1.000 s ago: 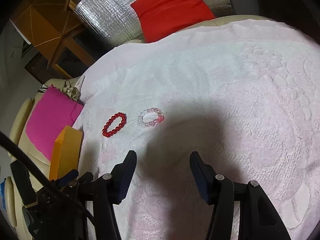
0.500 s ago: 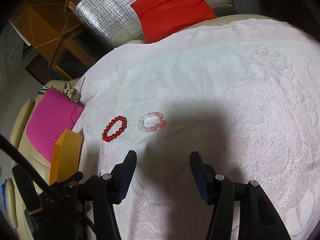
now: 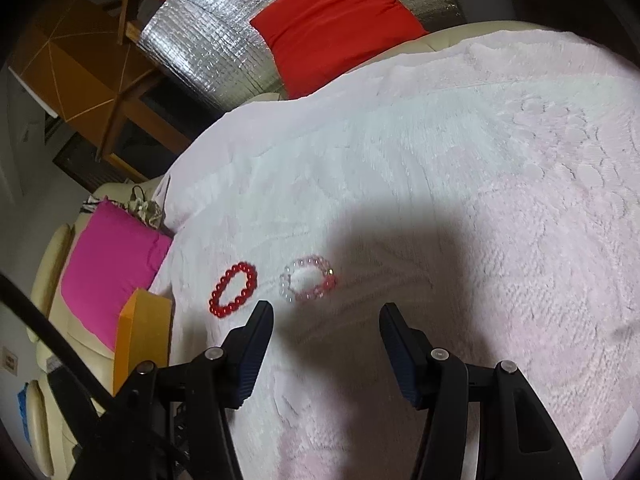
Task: Organize jewelry
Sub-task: 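Grasp the pink-white bead bracelet with the right gripper while the left reaches the red bracelet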
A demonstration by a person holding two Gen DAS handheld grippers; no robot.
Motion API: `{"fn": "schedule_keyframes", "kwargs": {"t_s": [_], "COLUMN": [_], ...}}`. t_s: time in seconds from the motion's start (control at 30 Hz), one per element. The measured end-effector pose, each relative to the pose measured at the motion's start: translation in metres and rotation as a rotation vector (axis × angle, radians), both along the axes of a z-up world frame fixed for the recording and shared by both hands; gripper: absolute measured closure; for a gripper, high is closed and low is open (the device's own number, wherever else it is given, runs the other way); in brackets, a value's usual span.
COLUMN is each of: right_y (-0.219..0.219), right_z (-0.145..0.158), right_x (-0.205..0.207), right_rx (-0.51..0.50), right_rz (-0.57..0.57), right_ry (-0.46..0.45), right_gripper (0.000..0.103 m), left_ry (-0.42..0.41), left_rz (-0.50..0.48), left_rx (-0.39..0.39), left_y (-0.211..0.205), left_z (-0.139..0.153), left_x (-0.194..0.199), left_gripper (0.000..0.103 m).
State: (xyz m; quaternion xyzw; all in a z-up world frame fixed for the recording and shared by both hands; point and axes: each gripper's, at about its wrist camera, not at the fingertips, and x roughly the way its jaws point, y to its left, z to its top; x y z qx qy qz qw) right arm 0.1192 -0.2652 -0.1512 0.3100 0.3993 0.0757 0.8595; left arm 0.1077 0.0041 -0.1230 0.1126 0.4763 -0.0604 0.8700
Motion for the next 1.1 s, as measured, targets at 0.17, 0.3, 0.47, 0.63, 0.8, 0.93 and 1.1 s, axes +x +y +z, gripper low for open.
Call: {"fn": "schedule_keyframes", "kwargs": {"t_s": [0.17,0.3,0.47,0.63,0.8,0.93,1.1], "right_y": [0.0,0.004,0.017,0.04,0.063,0.065,0.052], "right_z": [-0.003,-0.004,-0.004,-0.003,-0.003,-0.001,0.001], "right_x": [0.013,0.03,0.045,0.052,0.048,0.043,0.038], "right_rx": [0.006,-0.02,-0.126,-0.353,-0.578,-0.617,-0.554], "right_rz": [-0.013,-0.022,0.003,0.036,0.085,0.109,0.106], "right_ry": [-0.002,-0.008,-0.009,-0.001,-0.013,-0.014,-0.006], "right_gripper": [0.044,0.044,0.053,0.071,0.088,0.094,0.094], "left_ry": [-0.013,-0.034,-0.066,-0.092,-0.106,-0.096,-0.077], "left_rz": [0.016,0.023,0.028,0.027,0.044,0.059,0.067], "left_rx": [0.005,-0.005,0.009,0.018,-0.003,-0.07,-0.137], "left_y": [0.004,0.009,0.012,0.01,0.008,0.004,-0.005], "left_z": [-0.003,-0.003,-0.004,-0.004,-0.001,0.001,0.0], "left_x": [0.008,0.013,0.021,0.028,0.039,0.05,0.062], "left_gripper": [0.048,0.048,0.048,0.048,0.048,0.047,0.04]}}
